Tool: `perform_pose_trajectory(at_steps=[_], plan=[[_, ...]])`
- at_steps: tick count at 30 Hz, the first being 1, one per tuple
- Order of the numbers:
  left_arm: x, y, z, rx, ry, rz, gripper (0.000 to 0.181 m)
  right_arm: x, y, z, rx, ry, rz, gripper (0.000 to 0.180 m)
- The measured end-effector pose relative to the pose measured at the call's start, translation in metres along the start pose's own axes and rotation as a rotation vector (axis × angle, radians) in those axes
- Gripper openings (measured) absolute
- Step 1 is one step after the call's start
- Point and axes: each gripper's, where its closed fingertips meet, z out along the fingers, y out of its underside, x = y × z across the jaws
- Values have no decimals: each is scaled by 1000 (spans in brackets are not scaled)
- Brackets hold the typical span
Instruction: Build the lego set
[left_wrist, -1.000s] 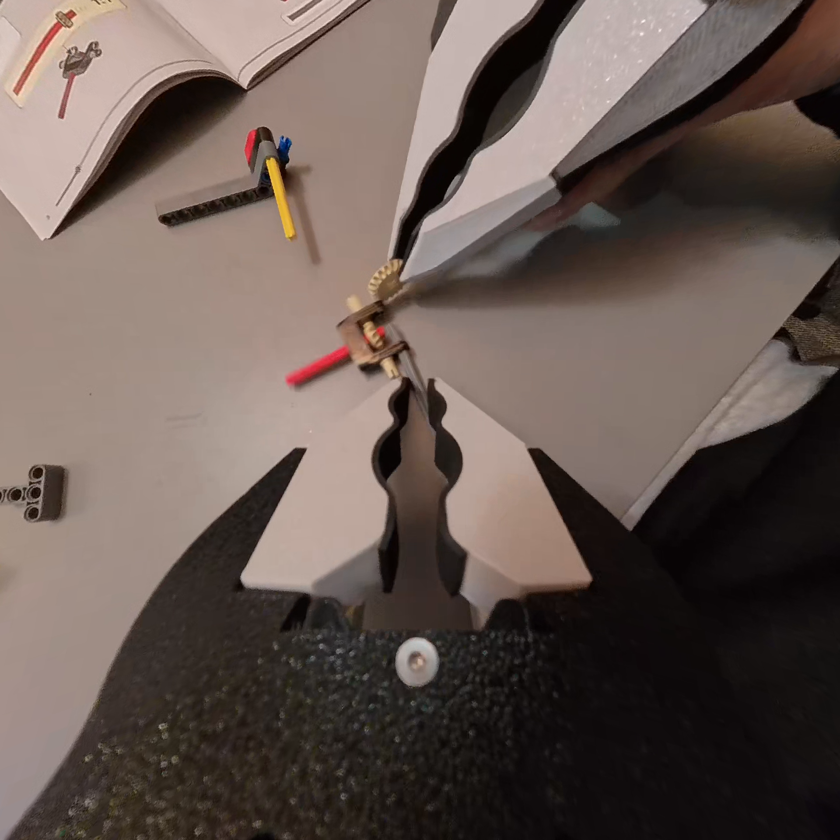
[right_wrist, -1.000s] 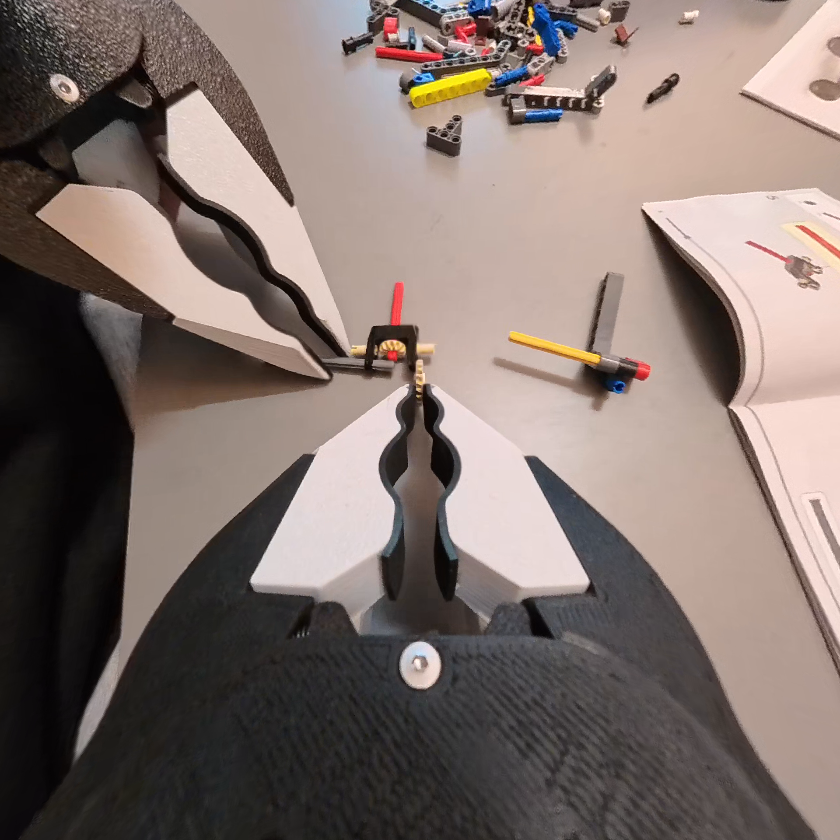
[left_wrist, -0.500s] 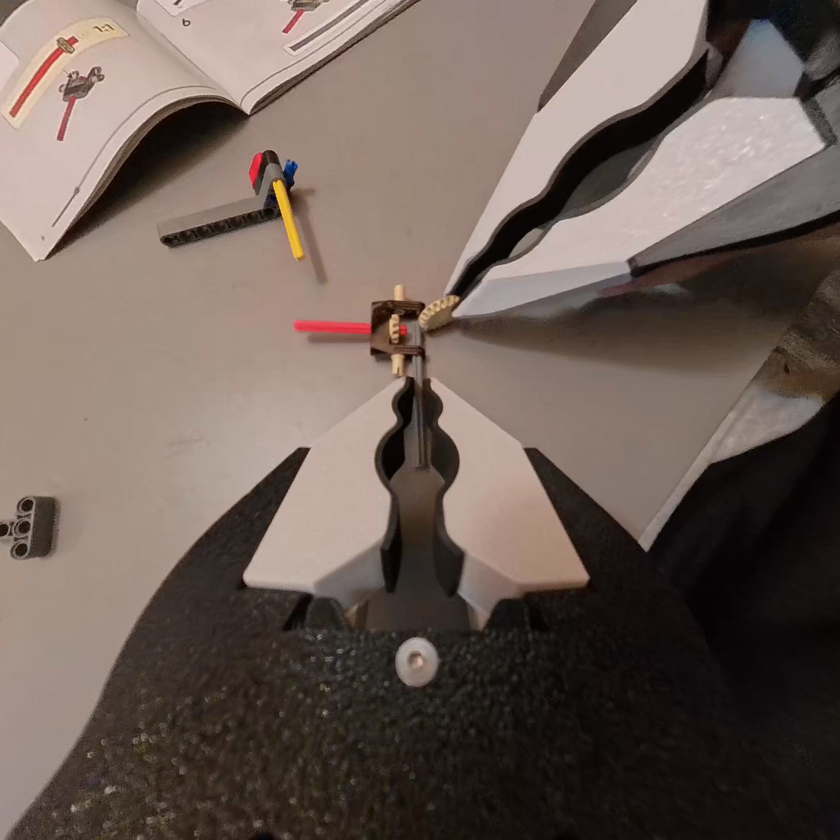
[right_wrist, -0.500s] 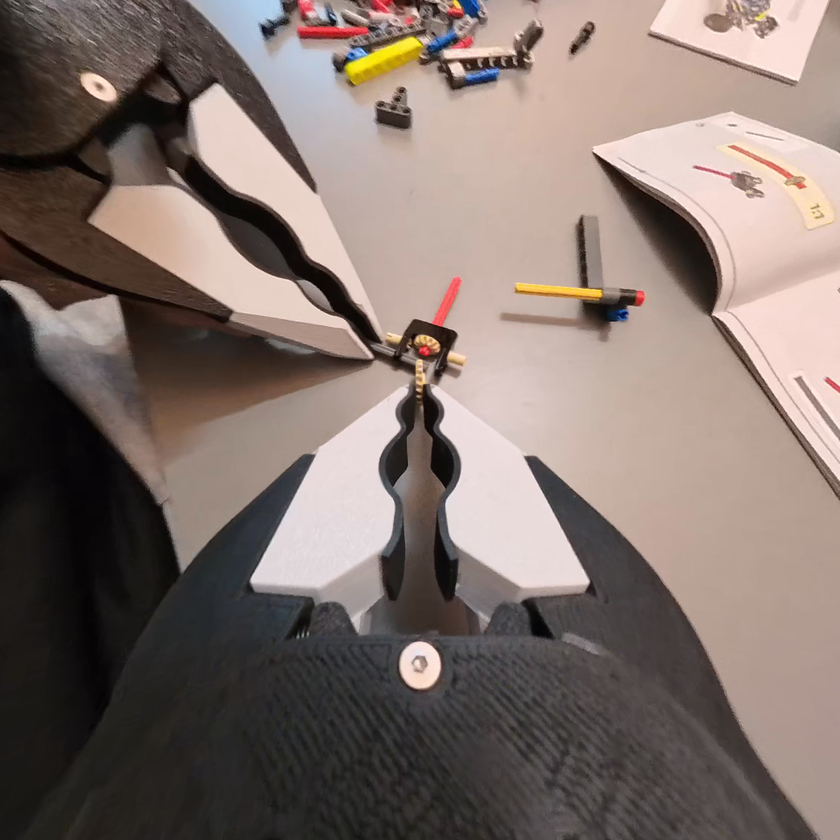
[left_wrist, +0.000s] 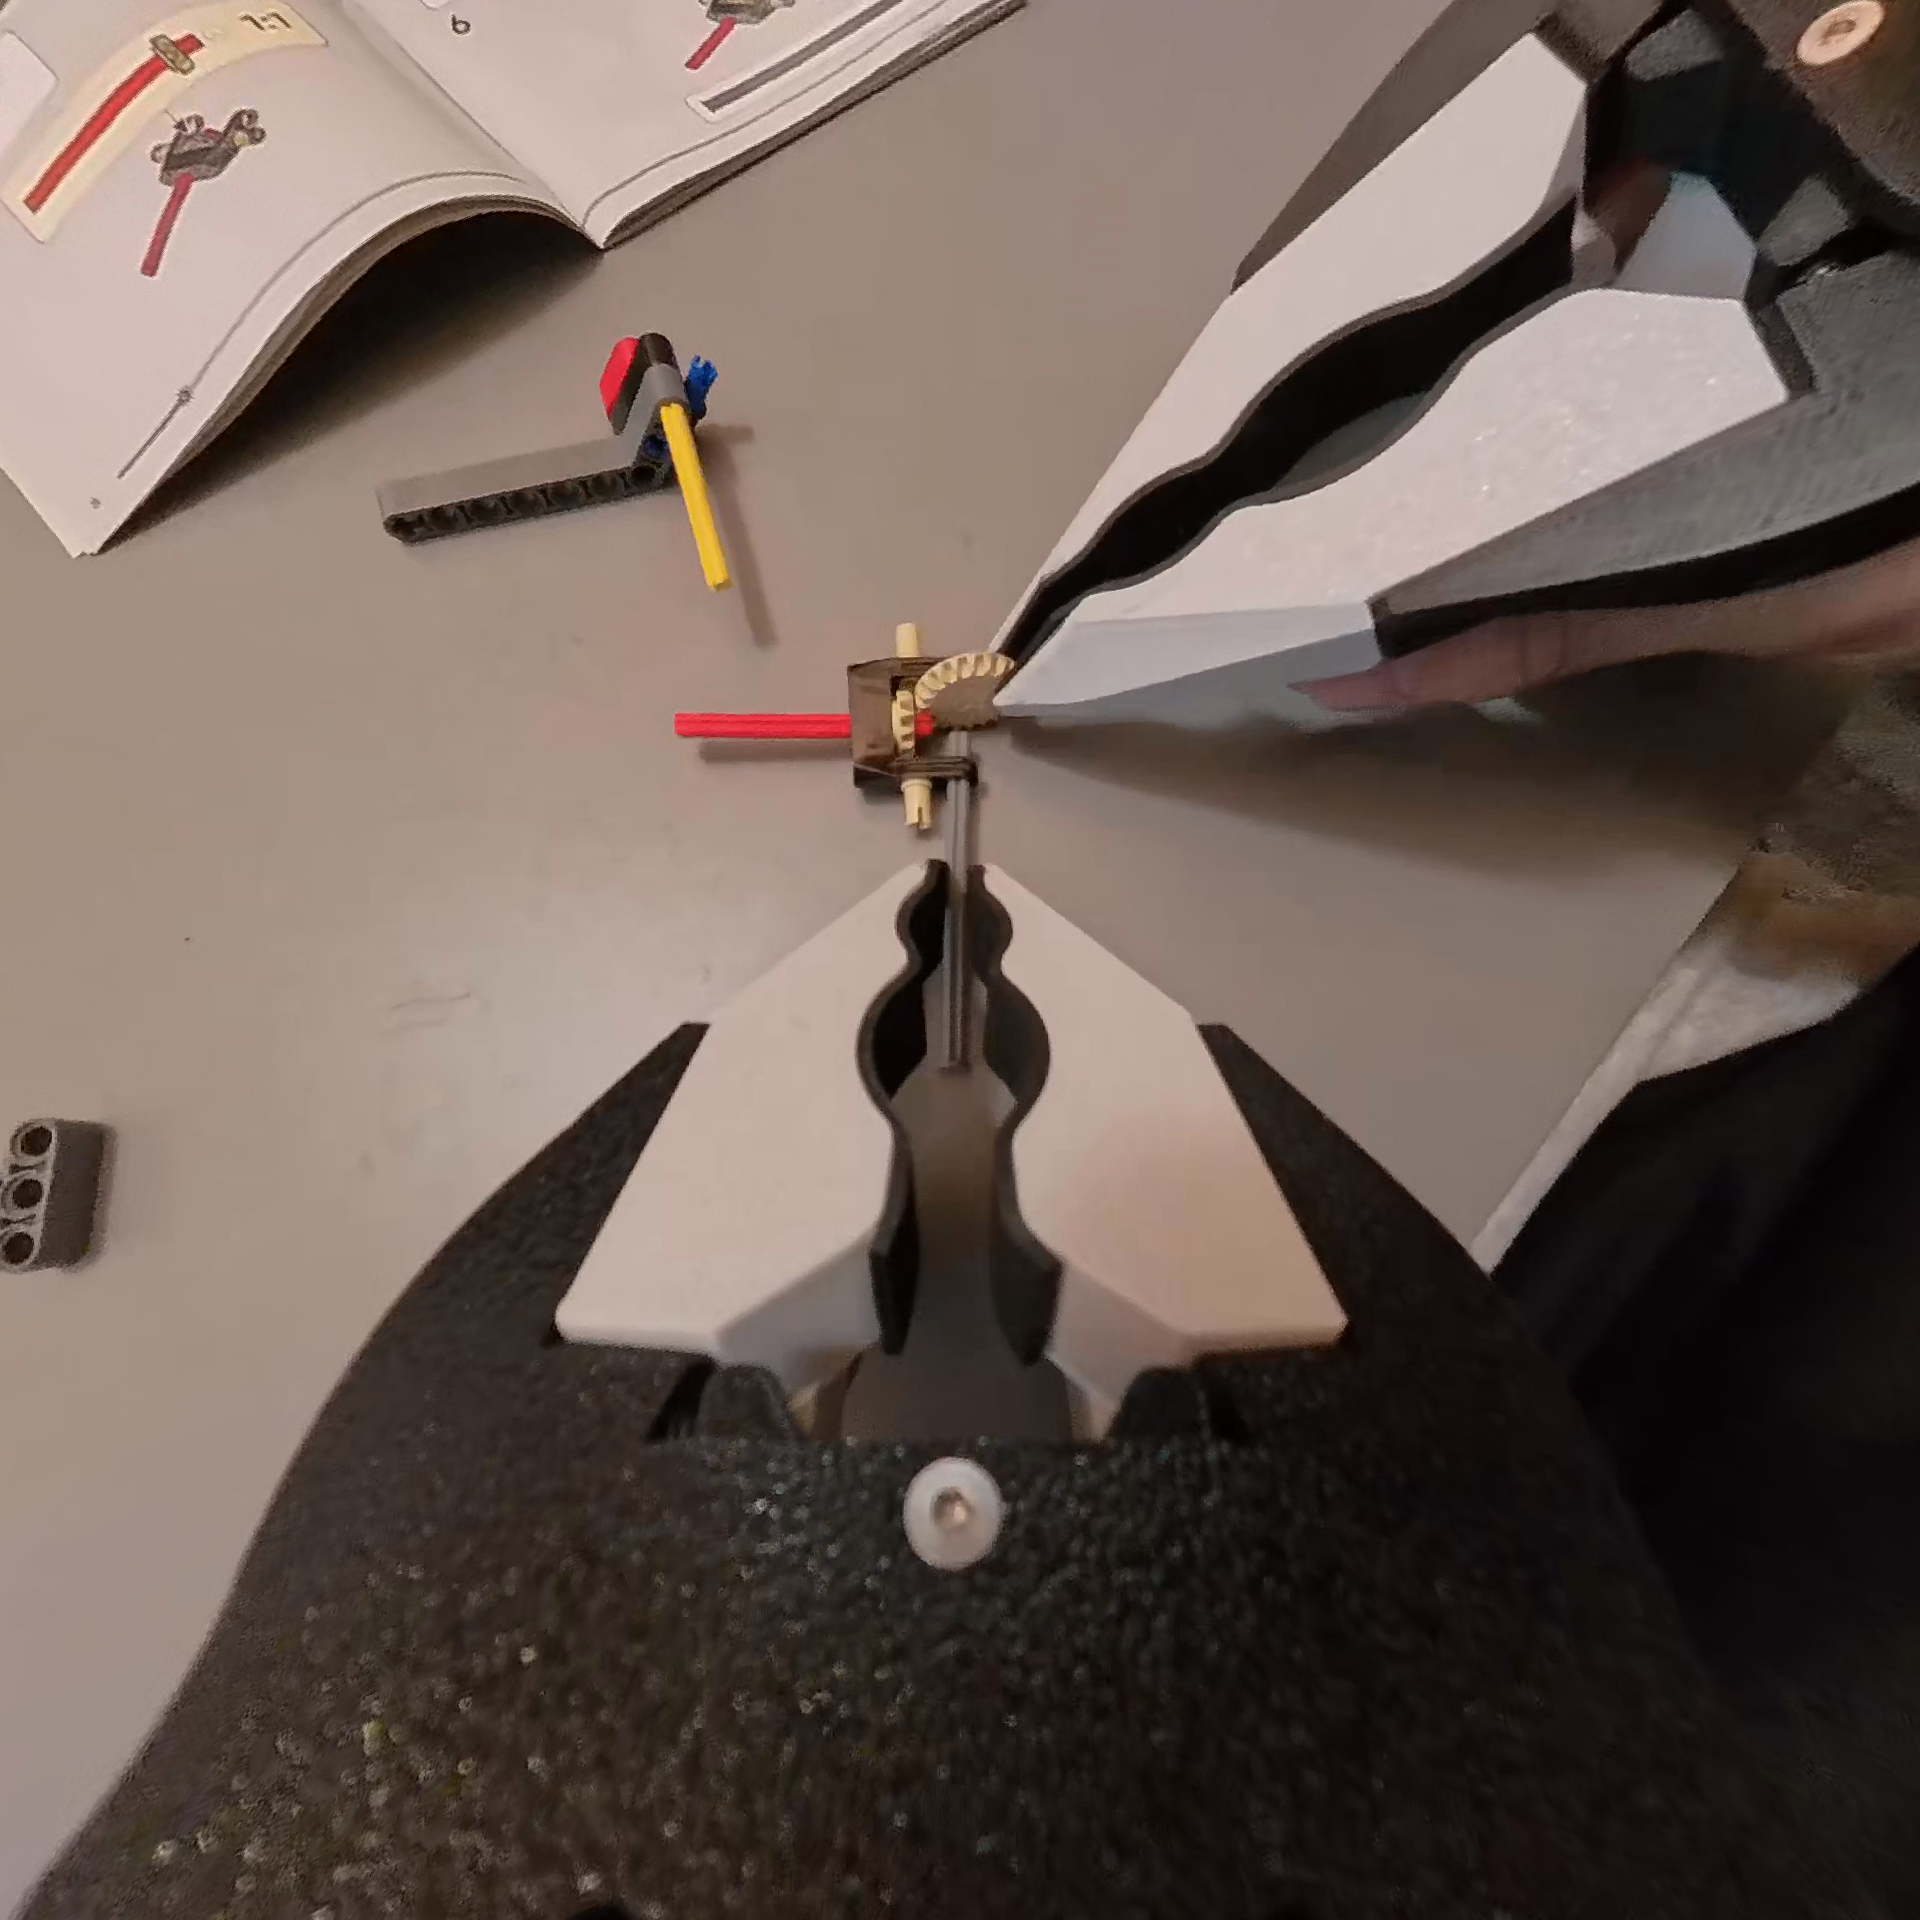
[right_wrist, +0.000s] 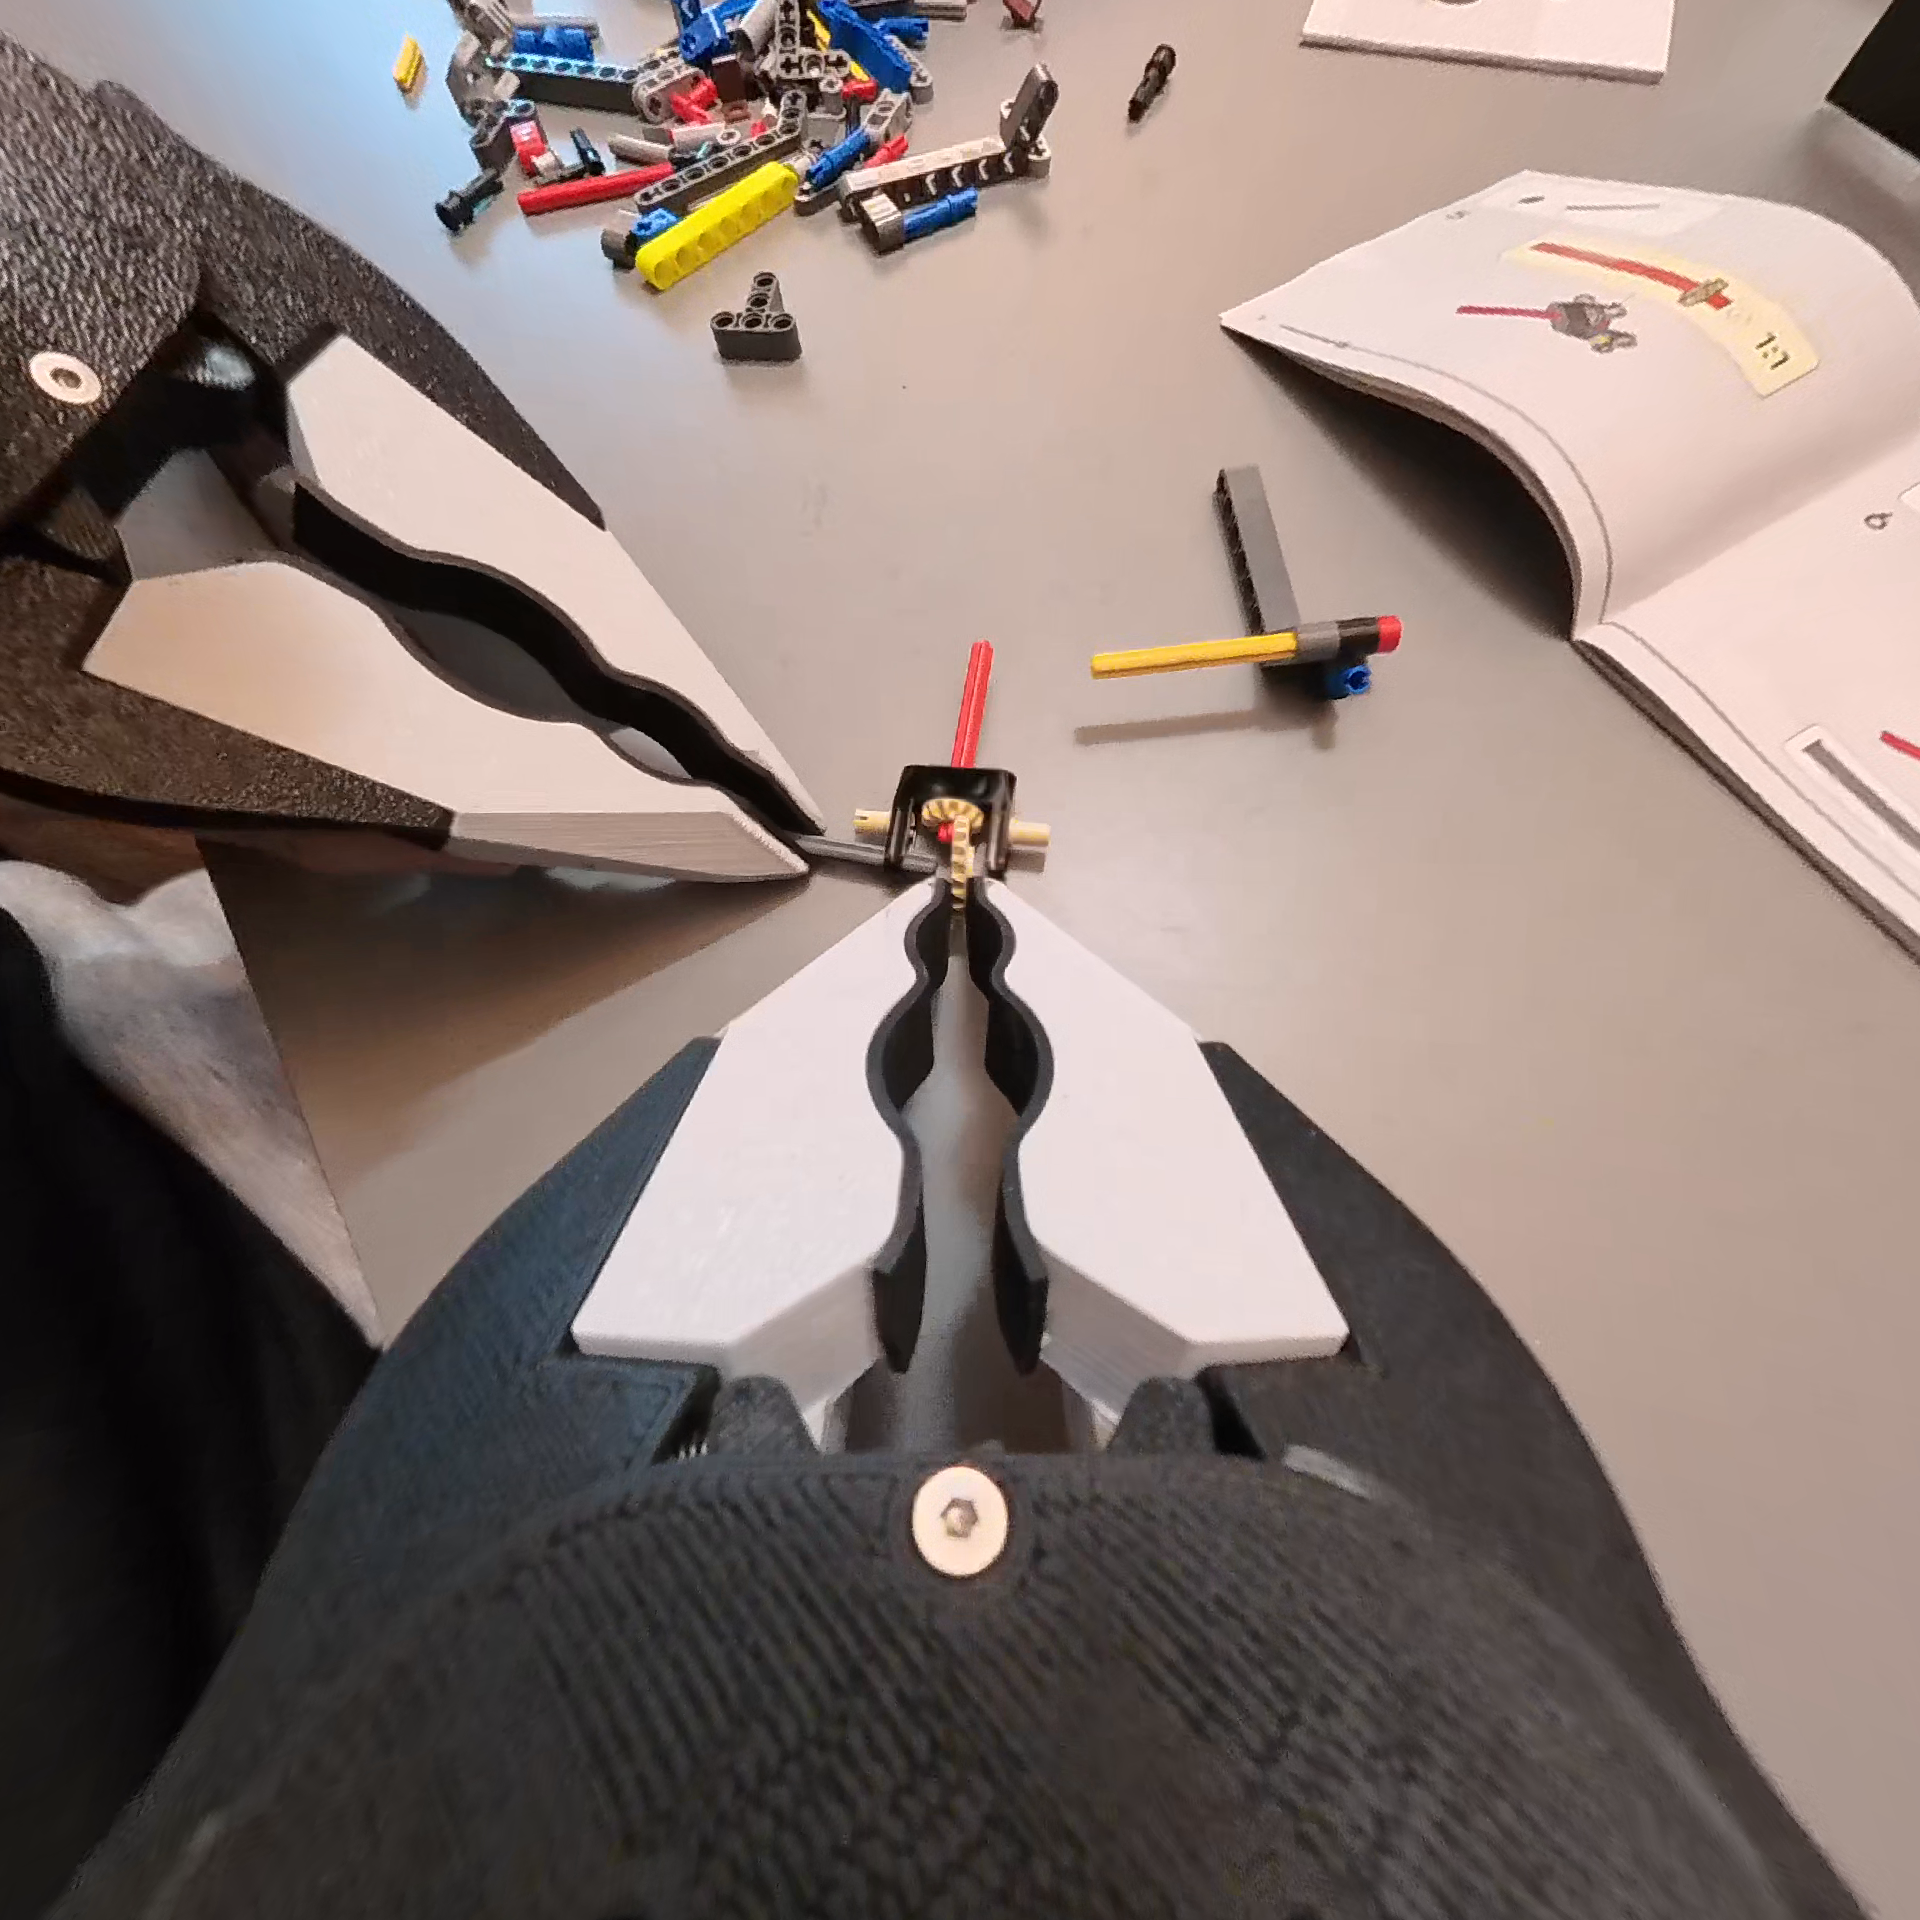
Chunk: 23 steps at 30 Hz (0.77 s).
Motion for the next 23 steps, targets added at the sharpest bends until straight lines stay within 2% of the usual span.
perform_pose_trajectory(at_steps=[1,10,16,23], plan=[[-1,0,0,2,2,-9,2,1,0,0,-1,-10,20,1],[-2,-9,3,28,75,-101,2,6,1,3,-7,-96,181,1],[-2,-12,4,32,151,-140,2,6,3,5,-35,-64,95,1],[-3,-8,5,-5,129,-85,2,4,5,3,-42,-93,54,1]])
